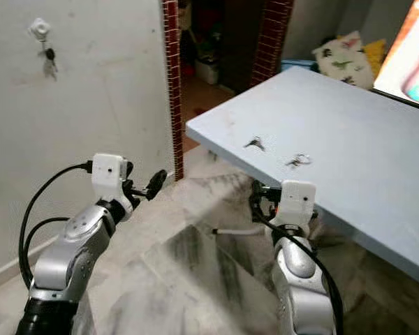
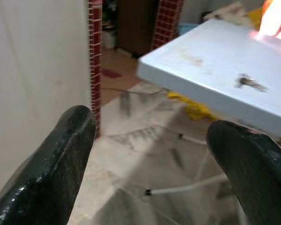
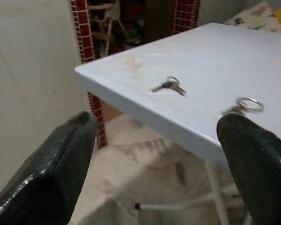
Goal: Hang keys on a hook
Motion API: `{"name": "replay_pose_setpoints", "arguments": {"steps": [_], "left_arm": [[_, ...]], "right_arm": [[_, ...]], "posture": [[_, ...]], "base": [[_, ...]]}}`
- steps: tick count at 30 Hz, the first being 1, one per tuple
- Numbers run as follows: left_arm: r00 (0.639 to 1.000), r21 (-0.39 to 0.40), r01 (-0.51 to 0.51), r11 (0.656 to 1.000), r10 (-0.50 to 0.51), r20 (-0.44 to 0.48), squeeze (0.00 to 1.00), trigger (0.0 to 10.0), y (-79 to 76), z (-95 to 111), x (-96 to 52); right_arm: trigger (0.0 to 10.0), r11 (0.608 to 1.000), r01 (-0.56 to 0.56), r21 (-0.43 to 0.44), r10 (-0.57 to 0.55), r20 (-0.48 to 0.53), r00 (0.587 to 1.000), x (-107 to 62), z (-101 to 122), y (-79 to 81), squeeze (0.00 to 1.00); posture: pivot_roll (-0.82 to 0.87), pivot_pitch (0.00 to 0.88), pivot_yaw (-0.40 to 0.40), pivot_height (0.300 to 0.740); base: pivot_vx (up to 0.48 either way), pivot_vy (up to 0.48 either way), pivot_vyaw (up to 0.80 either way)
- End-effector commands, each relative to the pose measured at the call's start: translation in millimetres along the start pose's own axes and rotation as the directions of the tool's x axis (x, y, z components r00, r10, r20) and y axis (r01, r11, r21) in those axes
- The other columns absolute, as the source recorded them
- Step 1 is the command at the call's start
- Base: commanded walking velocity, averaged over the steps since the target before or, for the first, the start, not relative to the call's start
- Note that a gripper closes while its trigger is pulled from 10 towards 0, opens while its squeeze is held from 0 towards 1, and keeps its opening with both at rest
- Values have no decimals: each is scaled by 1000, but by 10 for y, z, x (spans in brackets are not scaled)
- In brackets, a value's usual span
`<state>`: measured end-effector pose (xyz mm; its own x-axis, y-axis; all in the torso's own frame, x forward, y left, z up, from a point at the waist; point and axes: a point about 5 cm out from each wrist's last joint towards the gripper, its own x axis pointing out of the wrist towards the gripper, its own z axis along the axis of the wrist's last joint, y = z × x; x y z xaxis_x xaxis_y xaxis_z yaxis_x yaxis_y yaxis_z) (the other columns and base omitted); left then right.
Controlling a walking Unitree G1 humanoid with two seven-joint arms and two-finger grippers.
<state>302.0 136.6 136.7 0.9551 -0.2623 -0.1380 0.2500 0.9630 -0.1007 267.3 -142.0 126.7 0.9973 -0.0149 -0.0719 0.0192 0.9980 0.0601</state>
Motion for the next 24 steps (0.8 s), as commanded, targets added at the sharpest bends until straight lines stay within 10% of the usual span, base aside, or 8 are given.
{"name": "replay_pose_setpoints", "arguments": {"steps": [1, 24], "left_arm": [[999, 4, 41, 999, -41, 8, 0, 10000, -121, 26, 32], [999, 4, 37, 999, -37, 7, 0, 10000, -129, 10, 18]], "right_arm": [[10000, 999, 41, -16, -41, 0, 999, -5, 1, -111, 0], [10000, 1000, 18, -25, -18, 1, 1000, 5, -1, -65, 0]], "posture": [[93, 25, -48, 740], [100, 19, -49, 740]], "base": [[446, 0, 0], [308, 0, 0]]}}
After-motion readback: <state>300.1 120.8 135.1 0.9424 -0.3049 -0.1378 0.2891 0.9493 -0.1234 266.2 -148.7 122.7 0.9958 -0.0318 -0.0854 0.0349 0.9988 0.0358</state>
